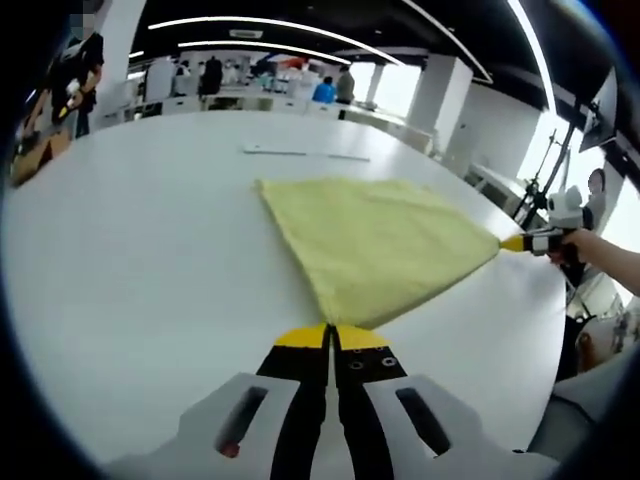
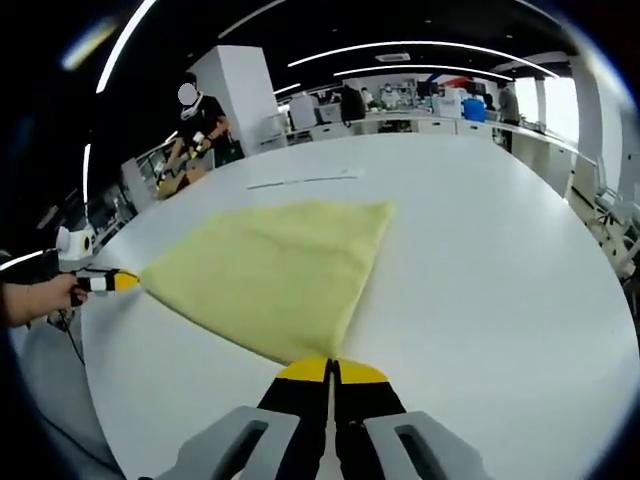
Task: Fold the garment on the visible template until the final outline fits inside the template.
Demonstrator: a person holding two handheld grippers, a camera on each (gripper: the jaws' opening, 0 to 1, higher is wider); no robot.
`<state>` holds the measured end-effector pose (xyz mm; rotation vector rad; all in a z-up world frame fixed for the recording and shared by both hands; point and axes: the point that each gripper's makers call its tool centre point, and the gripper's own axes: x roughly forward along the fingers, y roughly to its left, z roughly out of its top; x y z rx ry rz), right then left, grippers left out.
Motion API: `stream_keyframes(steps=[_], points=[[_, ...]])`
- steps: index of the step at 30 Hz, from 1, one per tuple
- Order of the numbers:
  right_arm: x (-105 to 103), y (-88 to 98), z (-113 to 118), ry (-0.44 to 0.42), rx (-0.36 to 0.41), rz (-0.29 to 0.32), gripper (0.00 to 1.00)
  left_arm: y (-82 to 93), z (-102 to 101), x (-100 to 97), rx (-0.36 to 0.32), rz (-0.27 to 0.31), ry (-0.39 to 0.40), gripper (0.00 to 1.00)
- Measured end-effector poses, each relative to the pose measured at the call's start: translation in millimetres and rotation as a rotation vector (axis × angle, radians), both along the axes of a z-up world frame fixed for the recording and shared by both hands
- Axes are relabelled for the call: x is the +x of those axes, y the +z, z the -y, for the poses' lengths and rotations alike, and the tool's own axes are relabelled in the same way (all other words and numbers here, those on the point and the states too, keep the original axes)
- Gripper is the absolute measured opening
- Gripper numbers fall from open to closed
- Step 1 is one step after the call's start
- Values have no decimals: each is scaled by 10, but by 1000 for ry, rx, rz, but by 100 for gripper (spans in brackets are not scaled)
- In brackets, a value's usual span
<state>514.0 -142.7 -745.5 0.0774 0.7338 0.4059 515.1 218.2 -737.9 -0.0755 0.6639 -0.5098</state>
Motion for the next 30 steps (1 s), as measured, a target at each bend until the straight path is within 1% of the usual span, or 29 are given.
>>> stream_keyframes(steps=[2,5,8,13,21,30], points=[[4,2,11,-1,2,0,0,6,-7,9,9,4,-6,0],[1,-9,13,-8,5,-6,0,-1,20,8,44,9,-37,0],[-15,-23,11,-2,-9,-6,0,-8,19,-17,58,9,-52,0],[-21,-25,27,-1,-14,-7,0,-23,-10,-32,48,1,-53,0],[-94,-30,39,8,-22,-19,0,-35,1,-71,52,0,-63,0],[-198,-44,62,5,-22,-30,0,-75,26,-186,64,-12,-89,0]])
